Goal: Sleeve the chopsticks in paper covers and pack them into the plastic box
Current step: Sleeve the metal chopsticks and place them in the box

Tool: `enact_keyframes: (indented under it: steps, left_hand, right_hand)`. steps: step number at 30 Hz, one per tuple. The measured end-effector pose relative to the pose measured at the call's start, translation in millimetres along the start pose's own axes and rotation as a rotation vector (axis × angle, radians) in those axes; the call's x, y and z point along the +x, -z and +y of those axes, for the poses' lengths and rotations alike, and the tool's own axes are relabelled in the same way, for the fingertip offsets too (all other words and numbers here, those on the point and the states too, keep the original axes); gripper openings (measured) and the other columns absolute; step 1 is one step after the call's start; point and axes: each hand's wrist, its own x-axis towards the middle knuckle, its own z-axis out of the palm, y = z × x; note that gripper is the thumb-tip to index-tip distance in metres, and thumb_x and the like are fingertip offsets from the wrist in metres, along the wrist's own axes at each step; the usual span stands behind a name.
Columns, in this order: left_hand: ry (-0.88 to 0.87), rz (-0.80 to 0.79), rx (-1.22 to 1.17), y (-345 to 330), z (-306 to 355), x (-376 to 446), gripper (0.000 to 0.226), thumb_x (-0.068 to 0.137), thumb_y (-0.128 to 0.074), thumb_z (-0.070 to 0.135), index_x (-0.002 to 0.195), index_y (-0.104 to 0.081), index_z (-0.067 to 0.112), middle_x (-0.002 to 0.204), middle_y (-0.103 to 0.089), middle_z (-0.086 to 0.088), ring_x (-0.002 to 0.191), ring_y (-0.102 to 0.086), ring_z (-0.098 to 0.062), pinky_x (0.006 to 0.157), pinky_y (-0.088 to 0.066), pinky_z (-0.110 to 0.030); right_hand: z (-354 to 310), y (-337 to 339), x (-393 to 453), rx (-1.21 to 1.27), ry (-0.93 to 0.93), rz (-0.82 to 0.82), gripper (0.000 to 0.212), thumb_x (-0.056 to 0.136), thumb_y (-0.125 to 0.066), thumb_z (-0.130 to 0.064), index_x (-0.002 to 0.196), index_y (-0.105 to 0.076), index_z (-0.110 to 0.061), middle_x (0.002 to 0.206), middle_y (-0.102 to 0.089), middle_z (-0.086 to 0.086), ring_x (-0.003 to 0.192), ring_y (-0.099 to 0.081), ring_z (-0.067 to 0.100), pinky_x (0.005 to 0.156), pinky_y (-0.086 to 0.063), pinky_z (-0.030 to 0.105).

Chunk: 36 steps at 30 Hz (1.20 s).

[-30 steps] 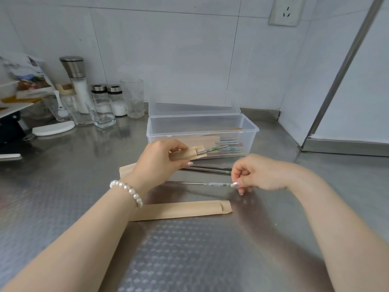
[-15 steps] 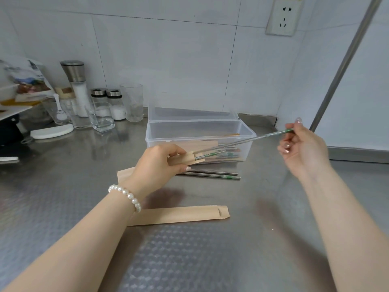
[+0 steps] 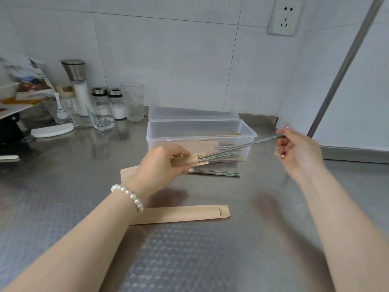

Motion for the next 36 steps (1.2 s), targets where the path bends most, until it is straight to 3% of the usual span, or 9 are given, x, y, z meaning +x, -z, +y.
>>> enact_keyframes:
  steps: [5, 9, 18, 27, 36]
  left_hand:
    - [-0.026, -0.029, -0.018, -2.1, 0.6, -0.4, 0.033, 0.069, -0.078, 0.026, 0.099, -0.068, 0.021, 0.089, -0.064, 0.009, 0.081, -0.053, -0.010, 0.077, -0.042, -0.025]
    - [-0.045, -0.048, -0.011, -3.8, 0.4, -0.9, 0.032, 0.069, -0.078, 0.025, 0.098, -0.068, 0.021, 0.087, -0.063, 0.011, 0.076, -0.051, -0.006, 0.073, -0.038, -0.020]
    - [-0.072, -0.049, 0.011, -6.7, 3.0, -1.6, 0.031, 0.069, -0.079, 0.025, 0.098, -0.069, 0.021, 0.089, -0.062, 0.013, 0.083, -0.055, -0.010, 0.080, -0.044, -0.025]
    - [-0.098, -0.047, 0.031, -10.3, 1.0, -1.1, 0.032, 0.068, -0.079, 0.025, 0.098, -0.069, 0.020, 0.092, -0.066, 0.008, 0.086, -0.057, -0.014, 0.081, -0.047, -0.030]
    - [-0.093, -0.031, 0.003, -9.9, 0.1, -0.2, 0.032, 0.069, -0.078, 0.026, 0.099, -0.068, 0.022, 0.091, -0.066, 0.009, 0.084, -0.057, -0.011, 0.082, -0.047, -0.029]
  right_hand:
    - [16.7, -13.2, -13.9, -0.390, -0.184, -0.309, 0.014, 0.085, -0.061, -0.016, 0.078, -0.070, -0.010, 0.057, -0.063, 0.000, 0.052, -0.045, 0.010, 0.053, -0.032, 0.021]
    - [28.1, -24.5, -22.2, -0.434, -0.243, -0.408, 0.009, 0.082, -0.063, -0.014, 0.080, -0.070, -0.008, 0.063, -0.066, 0.005, 0.054, -0.048, 0.012, 0.056, -0.034, 0.023]
    - [35.0, -30.4, -25.2, -0.411, -0.275, -0.462, 0.010, 0.083, -0.062, -0.011, 0.085, -0.070, -0.006, 0.063, -0.067, 0.009, 0.052, -0.048, 0.011, 0.055, -0.036, 0.023]
    - [37.9, -37.5, -31.0, -0.428, -0.296, -0.493, 0.014, 0.085, -0.061, -0.012, 0.085, -0.065, 0.001, 0.057, -0.066, 0.009, 0.044, -0.048, 0.010, 0.045, -0.034, 0.019]
    - [36.6, -41.3, -33.3, -0.325, -0.250, -0.453, 0.012, 0.088, -0.058, -0.014, 0.085, -0.068, -0.008, 0.053, -0.063, 0.007, 0.042, -0.049, 0.010, 0.044, -0.036, 0.018]
